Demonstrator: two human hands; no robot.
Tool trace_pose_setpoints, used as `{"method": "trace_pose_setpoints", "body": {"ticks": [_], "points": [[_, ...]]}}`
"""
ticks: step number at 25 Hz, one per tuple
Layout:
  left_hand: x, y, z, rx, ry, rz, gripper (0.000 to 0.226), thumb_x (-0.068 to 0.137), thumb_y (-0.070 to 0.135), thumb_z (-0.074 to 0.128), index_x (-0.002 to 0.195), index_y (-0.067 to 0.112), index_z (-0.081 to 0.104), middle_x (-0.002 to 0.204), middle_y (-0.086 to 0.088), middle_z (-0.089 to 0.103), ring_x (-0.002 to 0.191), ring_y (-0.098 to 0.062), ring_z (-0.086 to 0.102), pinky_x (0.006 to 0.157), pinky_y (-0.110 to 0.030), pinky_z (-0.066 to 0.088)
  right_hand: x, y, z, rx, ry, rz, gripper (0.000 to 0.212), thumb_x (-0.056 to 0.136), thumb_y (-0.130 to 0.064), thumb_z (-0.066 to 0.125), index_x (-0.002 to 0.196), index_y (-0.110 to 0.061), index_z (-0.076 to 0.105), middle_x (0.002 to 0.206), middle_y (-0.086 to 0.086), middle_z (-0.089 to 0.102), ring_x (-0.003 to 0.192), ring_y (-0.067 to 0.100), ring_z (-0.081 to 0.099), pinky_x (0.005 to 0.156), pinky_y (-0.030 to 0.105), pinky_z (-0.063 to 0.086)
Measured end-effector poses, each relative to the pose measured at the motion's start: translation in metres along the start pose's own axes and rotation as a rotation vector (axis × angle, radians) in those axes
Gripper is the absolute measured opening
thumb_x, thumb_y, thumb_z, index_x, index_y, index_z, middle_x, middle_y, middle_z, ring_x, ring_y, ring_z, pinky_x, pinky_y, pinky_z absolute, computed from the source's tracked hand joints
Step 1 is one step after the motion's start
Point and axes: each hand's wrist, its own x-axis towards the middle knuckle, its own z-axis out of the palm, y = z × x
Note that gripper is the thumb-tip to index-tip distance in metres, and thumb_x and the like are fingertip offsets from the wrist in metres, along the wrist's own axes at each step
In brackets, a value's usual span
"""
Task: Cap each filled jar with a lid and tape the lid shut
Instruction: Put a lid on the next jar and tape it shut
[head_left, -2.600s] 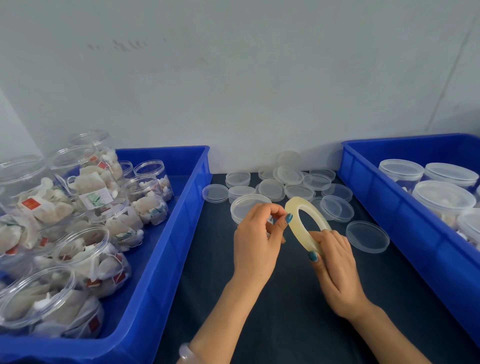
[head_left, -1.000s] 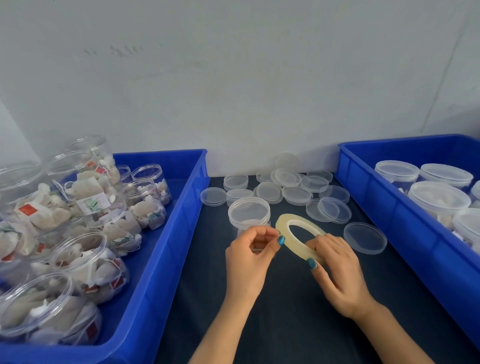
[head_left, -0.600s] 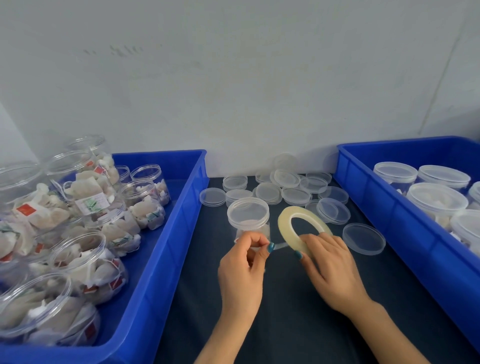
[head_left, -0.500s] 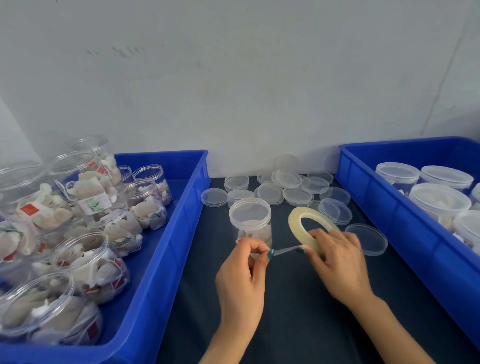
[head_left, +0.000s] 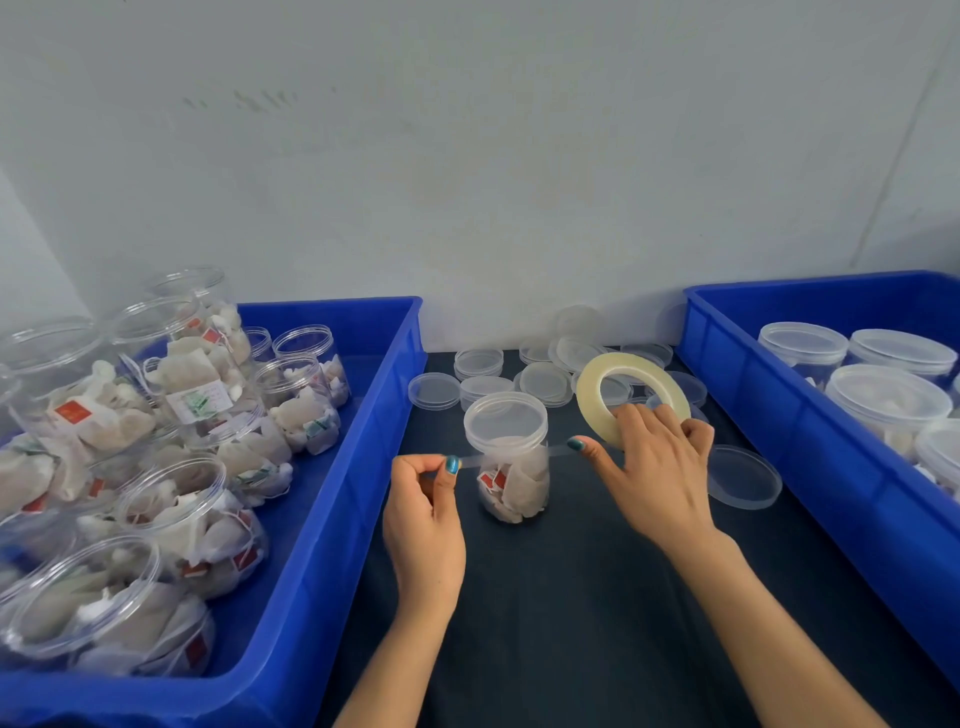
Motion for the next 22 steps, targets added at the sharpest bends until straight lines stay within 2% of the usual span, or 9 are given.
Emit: {"method": "trace_pose_setpoints", "body": {"ticks": [3,6,9,11,13,15,17,20,22], "points": [[0.007,-0.005,0.006,0.02,0.0,0.001,0.013,0.099,0.022,0.058,0.09,0.029,0.051,0.084,0.012,0.059,0.076,-0.002,0.057,0.064,-0.025,0.043,0.004,0.0,0.006,-0.013,-0.015,0.003,0.061,0.09,-0.073,0.022,0.088,-0.019,0.051,0.08,-0.007,0.054,0.084,0.021,0.048,0.078,0.036,0.02],[0.022,-0.01,0.013,-0.026,-0.035,0.023,0.015,0.098,0.024,0.059,0.089,0.034,0.052,0.086,0.011,0.063,0.077,-0.005,0.061,0.068,-0.023,0.046,0.013,-0.002,0.013,-0.001,-0.011,0.007,0.064,0.09,-0.071,0.021,0.092,-0.016,0.054,0.084,-0.004,0.057,0.086,0.023,0.05,0.08,0.039,0.023],[0.042,-0.014,0.02,-0.203,-0.205,0.026,0.007,0.098,0.018,0.057,0.103,0.023,0.058,0.112,0.016,0.065,0.102,0.008,0.06,0.084,-0.014,0.047,0.024,-0.002,0.017,0.036,-0.023,-0.033,0.062,0.09,-0.07,0.021,0.092,-0.016,0.052,0.088,-0.003,0.057,0.09,0.024,0.051,0.078,0.036,0.018],[0.051,-0.02,0.025,-0.294,-0.325,0.023,0.017,0.1,0.013,0.053,0.116,0.016,0.057,0.127,0.019,0.061,0.117,0.013,0.054,0.09,-0.006,0.043,0.028,0.0,0.021,0.056,-0.026,-0.071,0.06,0.089,-0.068,0.023,0.093,-0.015,0.052,0.091,-0.002,0.058,0.091,0.025,0.052,0.077,0.036,0.018],[0.055,-0.022,0.032,-0.318,-0.384,0.014,0.023,0.101,0.012,0.051,0.123,0.019,0.056,0.123,0.024,0.064,0.119,0.011,0.053,0.09,-0.004,0.042,0.031,0.001,0.025,0.08,-0.01,-0.082,0.057,0.09,-0.064,0.027,0.092,-0.014,0.053,0.09,0.0,0.059,0.09,0.026,0.053,0.078,0.038,0.02],[0.055,-0.022,0.039,-0.291,-0.394,0.005,0.022,0.103,0.016,0.049,0.119,0.028,0.058,0.116,0.029,0.065,0.115,0.009,0.057,0.088,-0.006,0.044,0.031,0.0,0.028,0.098,0.014,-0.079,0.052,0.091,-0.061,0.03,0.09,-0.014,0.053,0.09,0.0,0.06,0.089,0.027,0.054,0.077,0.038,0.021],[0.052,-0.021,0.044,-0.288,-0.391,-0.033,0.022,0.104,0.032,0.043,0.119,0.032,0.058,0.116,0.022,0.067,0.115,0.003,0.059,0.091,-0.012,0.047,0.03,-0.001,0.03,0.107,0.022,-0.074,0.05,0.092,-0.059,0.031,0.091,-0.014,0.053,0.092,0.0,0.061,0.09,0.026,0.055,0.078,0.037,0.02],[0.041,-0.024,0.046,-0.367,-0.446,-0.041,0.057,0.093,0.068,0.039,0.138,0.034,0.047,0.133,0.019,0.059,0.127,0.0,0.052,0.102,-0.019,0.044,0.026,0.001,0.031,0.139,0.039,-0.06,0.052,0.091,-0.061,0.032,0.094,-0.015,0.054,0.09,-0.002,0.057,0.088,0.025,0.054,0.077,0.034,0.016],[0.031,-0.02,0.048,-0.331,-0.519,0.03,0.08,0.08,0.069,0.065,0.145,0.036,0.034,0.137,0.025,0.052,0.131,0.005,0.046,0.099,-0.013,0.042,0.023,0.001,0.029,0.156,0.039,-0.053,0.052,0.091,-0.061,0.032,0.093,-0.015,0.054,0.089,-0.004,0.053,0.086,0.025,0.053,0.076,0.033,0.015]]}}
